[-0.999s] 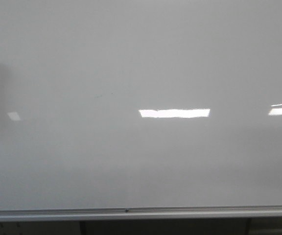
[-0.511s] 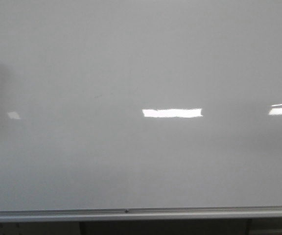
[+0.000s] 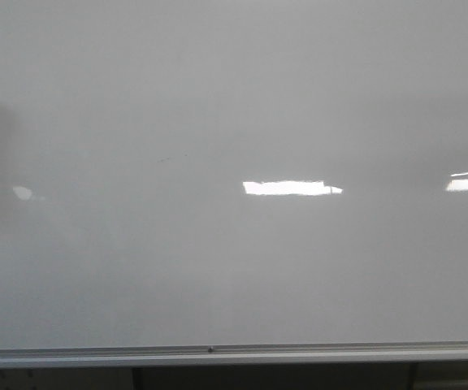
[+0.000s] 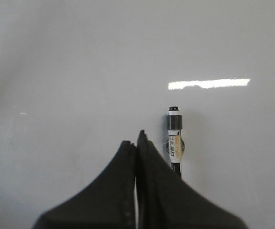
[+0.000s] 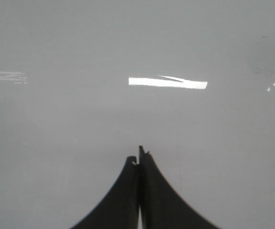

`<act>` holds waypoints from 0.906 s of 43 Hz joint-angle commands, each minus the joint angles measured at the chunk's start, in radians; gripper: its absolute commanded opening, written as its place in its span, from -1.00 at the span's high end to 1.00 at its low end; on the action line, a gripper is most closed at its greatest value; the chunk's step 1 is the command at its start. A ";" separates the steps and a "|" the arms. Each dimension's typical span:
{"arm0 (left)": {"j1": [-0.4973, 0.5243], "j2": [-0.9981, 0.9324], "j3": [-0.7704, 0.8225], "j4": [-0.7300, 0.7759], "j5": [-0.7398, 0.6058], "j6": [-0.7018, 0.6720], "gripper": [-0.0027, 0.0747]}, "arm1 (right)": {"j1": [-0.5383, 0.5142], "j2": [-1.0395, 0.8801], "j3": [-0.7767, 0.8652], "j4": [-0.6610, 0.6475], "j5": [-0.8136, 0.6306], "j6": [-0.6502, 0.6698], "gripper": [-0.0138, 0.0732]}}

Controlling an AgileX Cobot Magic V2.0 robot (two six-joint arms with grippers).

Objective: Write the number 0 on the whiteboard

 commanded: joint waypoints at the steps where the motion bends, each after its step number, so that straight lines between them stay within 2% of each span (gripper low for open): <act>1: -0.005 0.015 -0.038 0.003 -0.075 -0.006 0.83 | 0.000 0.016 -0.033 0.003 -0.077 -0.001 0.83; 4: -0.005 0.015 -0.038 0.003 -0.075 -0.006 0.54 | 0.000 0.016 -0.033 0.003 -0.077 -0.001 0.75; 7: -0.005 0.015 -0.038 0.003 -0.075 -0.006 0.11 | 0.000 0.016 -0.033 0.003 -0.078 -0.001 0.56; 9: -0.005 0.015 -0.038 0.003 -0.075 -0.006 -0.25 | 0.000 0.016 -0.033 0.003 -0.082 -0.001 0.37; 11: -0.005 0.015 -0.038 0.003 -0.075 -0.006 -0.51 | 0.000 0.015 -0.033 0.003 -0.085 -0.001 0.15; 13: -0.005 0.015 -0.038 0.003 -0.077 -0.006 -0.69 | 0.000 0.015 -0.033 0.003 -0.088 -0.001 -0.08; 15: -0.005 0.015 -0.038 0.003 -0.081 -0.006 -0.80 | 0.000 0.015 -0.033 0.003 -0.088 -0.001 -0.32; 18: -0.005 0.017 -0.038 -0.023 -0.088 -0.006 -0.83 | 0.000 0.015 -0.033 0.003 -0.091 -0.001 -0.54; 21: -0.005 0.030 -0.038 -0.046 -0.084 -0.006 -0.81 | 0.000 0.015 -0.033 0.003 -0.092 -0.001 -0.64; 28: -0.007 0.184 -0.061 -0.066 -0.101 -0.006 -0.73 | 0.000 0.015 -0.033 0.003 -0.091 -0.001 -0.66; 39: -0.031 0.579 -0.186 -0.091 -0.146 -0.006 -0.58 | 0.000 0.015 -0.033 0.003 -0.092 -0.001 -0.66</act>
